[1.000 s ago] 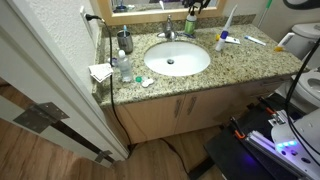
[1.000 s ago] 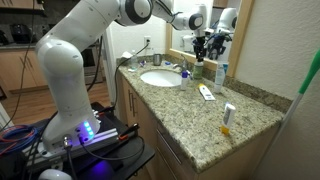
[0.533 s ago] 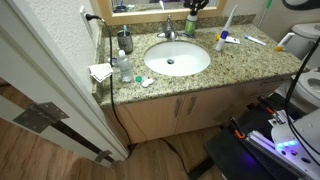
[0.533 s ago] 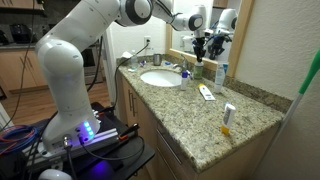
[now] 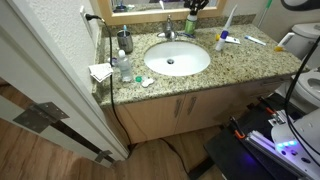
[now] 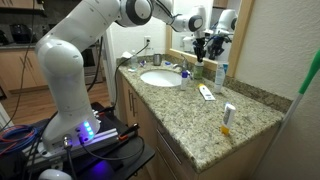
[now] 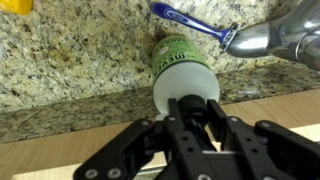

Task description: Move the pump bottle forwards

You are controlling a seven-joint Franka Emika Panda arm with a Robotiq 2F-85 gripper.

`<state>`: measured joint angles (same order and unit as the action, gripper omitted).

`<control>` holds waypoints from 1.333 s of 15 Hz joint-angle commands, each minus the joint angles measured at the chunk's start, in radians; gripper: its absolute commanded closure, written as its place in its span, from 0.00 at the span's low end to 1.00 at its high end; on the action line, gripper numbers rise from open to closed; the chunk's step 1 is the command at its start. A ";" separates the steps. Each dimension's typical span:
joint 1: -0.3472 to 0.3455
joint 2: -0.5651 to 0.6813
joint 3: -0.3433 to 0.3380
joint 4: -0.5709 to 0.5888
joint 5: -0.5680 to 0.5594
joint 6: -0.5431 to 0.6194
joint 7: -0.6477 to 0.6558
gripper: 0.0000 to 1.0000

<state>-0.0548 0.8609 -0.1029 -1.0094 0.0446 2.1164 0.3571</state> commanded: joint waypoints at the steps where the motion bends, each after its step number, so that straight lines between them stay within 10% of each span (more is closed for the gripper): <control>1: -0.003 0.007 -0.001 0.003 -0.001 0.035 -0.006 0.95; 20: -0.026 -0.397 -0.030 -0.454 0.060 -0.043 0.165 0.92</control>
<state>-0.0846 0.5360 -0.1251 -1.3272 0.0629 2.0640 0.4486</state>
